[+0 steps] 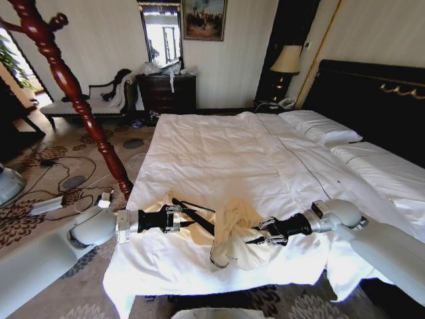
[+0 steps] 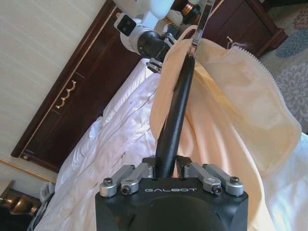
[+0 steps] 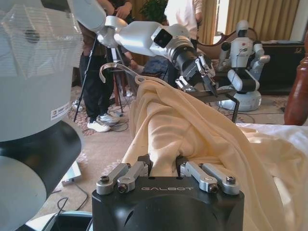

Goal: Pick up the clothes from the bed and hang them on the clothes hanger.

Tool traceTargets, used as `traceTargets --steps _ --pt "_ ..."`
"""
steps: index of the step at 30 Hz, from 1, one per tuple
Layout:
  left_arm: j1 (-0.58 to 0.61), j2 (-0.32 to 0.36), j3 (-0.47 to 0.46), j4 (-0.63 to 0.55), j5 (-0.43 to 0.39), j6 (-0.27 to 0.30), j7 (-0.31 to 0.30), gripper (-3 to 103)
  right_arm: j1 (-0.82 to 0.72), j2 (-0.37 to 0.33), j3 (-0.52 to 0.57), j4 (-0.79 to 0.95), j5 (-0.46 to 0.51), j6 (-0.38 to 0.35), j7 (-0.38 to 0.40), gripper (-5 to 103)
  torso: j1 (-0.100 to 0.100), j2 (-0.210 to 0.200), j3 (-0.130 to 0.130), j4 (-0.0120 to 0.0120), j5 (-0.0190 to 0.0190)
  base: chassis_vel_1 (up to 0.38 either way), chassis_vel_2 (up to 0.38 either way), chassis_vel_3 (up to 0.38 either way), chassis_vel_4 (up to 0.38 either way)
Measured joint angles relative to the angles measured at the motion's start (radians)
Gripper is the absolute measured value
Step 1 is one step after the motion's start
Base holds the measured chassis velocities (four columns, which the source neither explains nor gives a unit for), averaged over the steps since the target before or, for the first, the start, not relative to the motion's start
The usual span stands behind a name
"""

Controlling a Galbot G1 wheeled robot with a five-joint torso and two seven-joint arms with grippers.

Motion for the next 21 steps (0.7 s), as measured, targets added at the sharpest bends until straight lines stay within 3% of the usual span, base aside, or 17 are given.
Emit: traceTargets --steps 16,18,20,21 --pt "0.011 -0.018 0.013 0.001 0.009 0.004 0.012 18 -0.001 0.002 0.008 0.000 -0.001 0.051 0.020 20 0.000 0.000 0.000 0.0000 0.0000 0.000 0.000 0.000 0.000" --pt "0.033 -0.034 -0.001 0.008 0.007 0.001 0.012 15 -0.005 0.006 0.015 0.007 0.028 0.085 0.065 41 0.000 0.000 0.000 0.0000 0.0000 0.000 0.000 0.000 0.000" --pt "0.034 -0.037 -0.004 0.010 0.007 0.001 0.012 15 -0.005 0.006 0.017 0.007 0.028 0.087 0.067 41 0.000 0.000 0.000 0.0000 -0.0001 0.000 0.000 0.000 0.000" --pt "0.038 -0.044 -0.014 0.015 0.006 0.001 0.012 15 -0.007 0.006 0.021 0.007 0.027 0.093 0.069 47 0.000 0.000 0.000 0.0000 0.0000 0.000 0.000 0.000 0.000"
